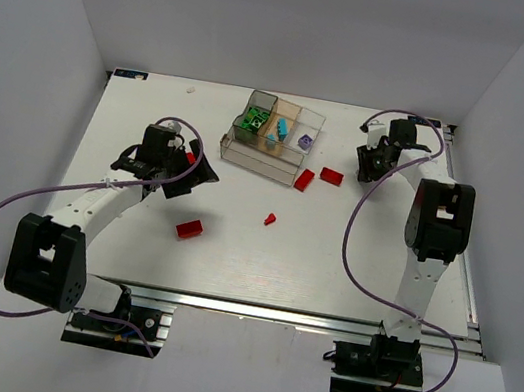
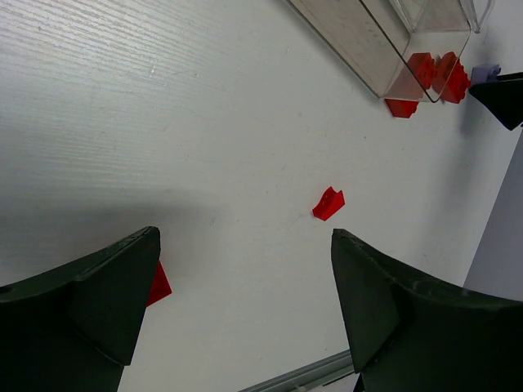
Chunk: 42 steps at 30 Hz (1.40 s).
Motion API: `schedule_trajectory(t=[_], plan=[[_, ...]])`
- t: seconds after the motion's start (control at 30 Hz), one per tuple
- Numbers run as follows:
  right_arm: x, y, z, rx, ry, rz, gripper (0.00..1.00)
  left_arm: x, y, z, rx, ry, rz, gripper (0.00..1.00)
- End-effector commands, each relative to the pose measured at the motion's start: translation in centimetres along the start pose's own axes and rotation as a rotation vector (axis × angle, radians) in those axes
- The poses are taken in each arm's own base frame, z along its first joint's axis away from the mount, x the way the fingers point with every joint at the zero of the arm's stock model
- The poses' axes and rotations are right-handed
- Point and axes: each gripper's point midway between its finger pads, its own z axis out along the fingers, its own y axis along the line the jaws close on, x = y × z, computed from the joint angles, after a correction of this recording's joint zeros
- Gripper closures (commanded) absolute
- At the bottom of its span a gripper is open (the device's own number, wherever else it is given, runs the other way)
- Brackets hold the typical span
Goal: Sort the legos into containers by color
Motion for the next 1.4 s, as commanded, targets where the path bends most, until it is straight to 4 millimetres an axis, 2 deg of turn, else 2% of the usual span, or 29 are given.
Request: schedule_trajectory(t=[0.0,0.13,0.17,0.23,0.27,0.47,0.5,0.57,0.6,0.63,0.73,0.8,0.9,1.0,1.03,1.1,1.13,1.27,1.37], plan=[[-3.0,-0.1,-1.2,-0.011,-0.096,-0.057,0.79,-0.7,-1.1,-1.0,0.035,-0.036,0.016,0.05],[-8.3,1.3,-5.1,-0.064,-0.277,-0.113,0.89,-0.5,-1.0,-1.2,0.039,-0.045,0.011,0.05],[-9.8,2.7,-6.0,-0.123,-0.333,-0.14,0.91,-0.5,-0.9,-1.2,0.04,-0.049,0.012,0.05],[-11.8,3.6,-7.5,-0.157,-0.405,-0.171,0.93,-0.2,-0.7,-1.2,0.04,-0.049,0.01,0.05],[-13.5,5.0,-8.1,-0.199,-0.454,-0.199,0.94,-0.3,-0.8,-1.3,0.045,-0.054,0.01,0.05],[-18.0,8.5,-7.1,-0.292,-0.53,-0.215,0.95,-0.2,-0.5,-1.5,0.039,-0.068,0.008,0.05],[-19.0,9.6,-6.5,-0.306,-0.544,-0.229,0.94,-0.1,-0.4,-1.5,0.037,-0.066,0.007,0.05],[-20.0,10.2,-5.9,-0.312,-0.554,-0.214,0.92,-0.2,-0.4,-1.6,0.031,-0.073,0.007,0.05],[-20.3,10.7,-5.0,-0.321,-0.558,-0.214,0.91,-0.3,-0.4,-1.7,0.031,-0.077,0.008,0.05],[-21.2,11.7,-5.0,-0.323,-0.574,-0.227,0.89,-0.3,-0.4,-1.7,0.03,-0.077,0.011,0.05],[-21.9,12.9,-3.4,-0.321,-0.581,-0.213,0.83,-0.3,-0.1,-1.9,0.017,-0.083,0.009,0.05],[-21.8,13.2,-2.1,-0.321,-0.57,-0.193,0.82,-0.4,-0.1,-2.1,0.012,-0.087,0.011,0.05],[-21.9,13.3,-0.9,-0.303,-0.561,-0.175,0.77,-0.2,0.1,-2.4,0.002,-0.086,0.011,0.05],[-21.7,13.2,-0.3,-0.291,-0.55,-0.171,0.67,-0.1,0.3,-2.7,-0.003,-0.086,0.011,0.05],[-21.6,13.4,-0.2,-0.292,-0.548,-0.175,0.61,0.0,0.3,-2.7,-0.005,-0.086,0.009,0.05],[-21.2,13.6,0.2,-0.294,-0.537,-0.187,0.55,0.1,0.4,-2.7,-0.004,-0.082,0.009,0.05],[-21.1,13.7,0.3,-0.296,-0.534,-0.193,0.46,0.1,0.3,-2.6,-0.002,-0.08,0.009,0.05],[-20.9,14.1,0.1,-0.311,-0.529,-0.22,0.36,0.0,0.2,-2.3,-0.003,-0.069,0.01,0.05],[-21.5,14.4,-1.3,-0.32,-0.549,-0.238,0.34,-0.1,0.1,-2.2,-0.004,-0.061,0.014,0.05]])
